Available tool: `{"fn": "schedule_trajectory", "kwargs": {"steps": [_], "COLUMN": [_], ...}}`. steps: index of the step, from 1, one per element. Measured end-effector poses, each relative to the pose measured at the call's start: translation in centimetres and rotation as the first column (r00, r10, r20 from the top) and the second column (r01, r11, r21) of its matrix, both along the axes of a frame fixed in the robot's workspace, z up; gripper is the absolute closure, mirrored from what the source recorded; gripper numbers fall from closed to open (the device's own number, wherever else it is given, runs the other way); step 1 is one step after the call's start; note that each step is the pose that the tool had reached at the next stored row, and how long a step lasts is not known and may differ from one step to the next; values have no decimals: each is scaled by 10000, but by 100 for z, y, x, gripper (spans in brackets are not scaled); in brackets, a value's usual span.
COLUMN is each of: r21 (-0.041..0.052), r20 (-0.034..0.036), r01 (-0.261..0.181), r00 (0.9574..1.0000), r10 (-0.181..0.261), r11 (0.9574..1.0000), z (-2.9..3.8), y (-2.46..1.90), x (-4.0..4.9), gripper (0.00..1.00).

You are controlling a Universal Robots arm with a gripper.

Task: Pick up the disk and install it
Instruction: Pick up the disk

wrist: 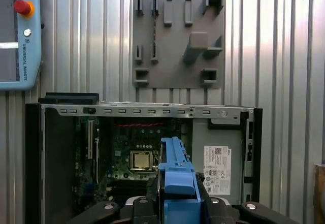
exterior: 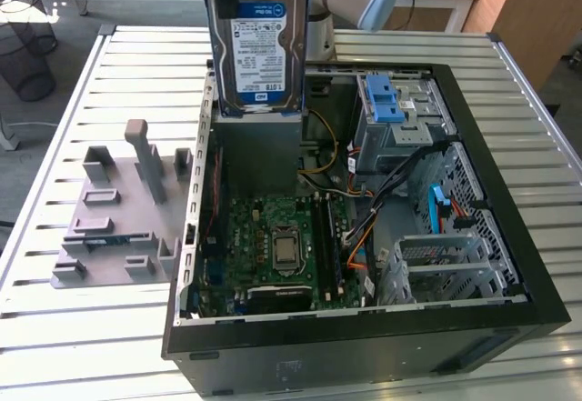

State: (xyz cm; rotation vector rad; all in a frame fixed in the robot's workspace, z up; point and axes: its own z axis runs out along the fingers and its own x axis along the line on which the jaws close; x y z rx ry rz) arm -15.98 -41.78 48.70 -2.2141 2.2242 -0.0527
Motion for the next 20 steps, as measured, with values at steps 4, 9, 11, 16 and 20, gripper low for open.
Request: {"fn": "schedule_trajectory", "kwargs": {"steps": [4,9,11,16,20], "r21": [0,0,0,0,0], "r20": [0,0,0,0,-1], "r01": [-1,3,13,32,42], "r00": [10000,10000,10000,10000,10000], "r10": [1,-3,-13,-32,-42], "r11": [10000,10000,10000,10000,10000], "z": [-2,-5,-7,-14,-19], "y": [0,-1,-1,-1,-3], "x": [175,329,379,495,586], "gripper": [64,64,64,64,64]}}
